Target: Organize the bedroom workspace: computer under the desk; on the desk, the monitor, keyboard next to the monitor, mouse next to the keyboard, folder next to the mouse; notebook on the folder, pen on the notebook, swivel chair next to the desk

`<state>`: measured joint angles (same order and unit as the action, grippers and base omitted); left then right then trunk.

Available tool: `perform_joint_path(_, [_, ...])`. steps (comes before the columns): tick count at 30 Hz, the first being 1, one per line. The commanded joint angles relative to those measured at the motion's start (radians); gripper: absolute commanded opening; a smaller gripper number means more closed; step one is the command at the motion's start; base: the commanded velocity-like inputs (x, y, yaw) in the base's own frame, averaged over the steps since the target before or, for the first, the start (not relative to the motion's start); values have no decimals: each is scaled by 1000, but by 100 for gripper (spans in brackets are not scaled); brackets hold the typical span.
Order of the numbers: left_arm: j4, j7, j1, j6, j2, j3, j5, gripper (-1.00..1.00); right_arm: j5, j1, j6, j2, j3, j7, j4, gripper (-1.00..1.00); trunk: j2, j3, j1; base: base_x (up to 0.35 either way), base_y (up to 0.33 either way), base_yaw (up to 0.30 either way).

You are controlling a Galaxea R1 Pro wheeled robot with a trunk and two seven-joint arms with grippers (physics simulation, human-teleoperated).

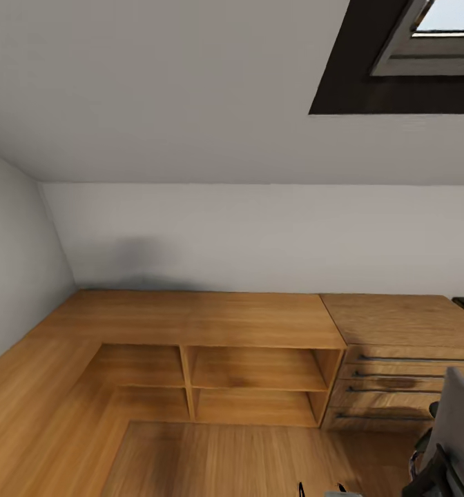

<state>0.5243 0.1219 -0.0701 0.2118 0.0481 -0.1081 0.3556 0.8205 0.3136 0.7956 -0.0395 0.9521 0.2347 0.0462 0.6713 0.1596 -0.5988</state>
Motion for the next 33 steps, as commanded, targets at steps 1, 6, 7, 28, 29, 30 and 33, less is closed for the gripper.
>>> perform_joint_path(1, [0, 8, -1, 4, -1, -8, 9, 100, 0, 1, 1, 0, 8, 9, 0, 100, 1, 2, 0, 84, 16, -300])
perform_joint_path(6, [0, 9, -1, 3, -2, -8, 9, 100, 0, 1, 1, 0, 8, 9, 0, 100, 1, 2, 0, 45, 9, -300])
perform_joint_path(7, [0, 9, -1, 3, -2, -8, 9, 100, 0, 1, 1, 0, 8, 9, 0, 100, 1, 2, 0, 22, 4, -300])
perform_joint_path(28, [-20, 9, -1, 3, -4, -9, 10, 100, 0, 1, 2, 1, 10, 9, 0, 100, 1, 2, 0, -138, 187, -300])
perform_joint_path(29, [-21, 9, -1, 3, -4, -9, 10, 100, 0, 1, 2, 0, 10, 9, 0, 100, 1, 2, 0, -77, 312, -300])
perform_joint_path(30, [-21, 9, -1, 3, -4, -9, 10, 100, 0, 1, 2, 0, 10, 9, 0, 100, 1, 2, 0, -62, 315, -300])
perform_joint_path(33, [-23, 9, -1, 4, -4, -10, 10, 100, 0, 1, 2, 1, 10, 9, 0, 100, 1, 2, 0, 30, 278, -300])
